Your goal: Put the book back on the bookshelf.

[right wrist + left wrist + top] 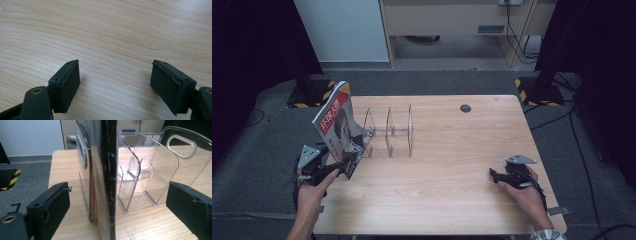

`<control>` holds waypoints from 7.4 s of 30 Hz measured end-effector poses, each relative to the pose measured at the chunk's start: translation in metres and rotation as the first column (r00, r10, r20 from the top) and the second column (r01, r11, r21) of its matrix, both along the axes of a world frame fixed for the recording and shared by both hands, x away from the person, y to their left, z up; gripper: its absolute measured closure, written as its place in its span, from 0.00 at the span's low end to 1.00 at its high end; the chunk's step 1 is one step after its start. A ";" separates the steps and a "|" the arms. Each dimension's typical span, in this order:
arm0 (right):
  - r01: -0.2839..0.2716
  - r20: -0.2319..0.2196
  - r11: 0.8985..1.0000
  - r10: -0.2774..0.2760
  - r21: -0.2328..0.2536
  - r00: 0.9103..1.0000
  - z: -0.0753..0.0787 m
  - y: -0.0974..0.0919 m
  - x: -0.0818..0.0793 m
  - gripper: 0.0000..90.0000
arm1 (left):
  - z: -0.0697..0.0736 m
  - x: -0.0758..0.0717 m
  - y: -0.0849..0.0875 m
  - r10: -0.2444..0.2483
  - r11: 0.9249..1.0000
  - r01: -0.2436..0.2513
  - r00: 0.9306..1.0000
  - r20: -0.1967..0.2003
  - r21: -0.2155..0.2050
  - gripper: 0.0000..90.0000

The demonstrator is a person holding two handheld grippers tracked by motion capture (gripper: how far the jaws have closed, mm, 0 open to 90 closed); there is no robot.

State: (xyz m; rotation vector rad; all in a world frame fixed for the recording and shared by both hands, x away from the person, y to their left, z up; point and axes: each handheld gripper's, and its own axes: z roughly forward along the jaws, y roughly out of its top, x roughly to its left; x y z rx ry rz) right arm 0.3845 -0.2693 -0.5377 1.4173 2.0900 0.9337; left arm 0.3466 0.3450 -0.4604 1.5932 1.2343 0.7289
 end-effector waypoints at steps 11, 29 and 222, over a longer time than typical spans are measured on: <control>0.001 0.000 1.000 -0.001 0.000 1.000 0.000 0.000 0.000 0.26 | -0.013 -0.010 0.002 -0.004 1.000 0.004 1.000 -0.031 0.000 0.05; 0.002 -0.001 1.000 -0.002 0.001 1.000 0.000 0.000 0.000 0.26 | -0.022 -0.021 -0.004 -0.043 0.999 0.044 0.997 -0.061 0.013 0.05; 0.021 -0.032 1.000 -0.022 -0.017 0.999 -0.001 0.001 0.000 0.08 | -0.070 0.057 -0.287 -0.456 0.820 0.542 0.812 -0.363 0.182 0.04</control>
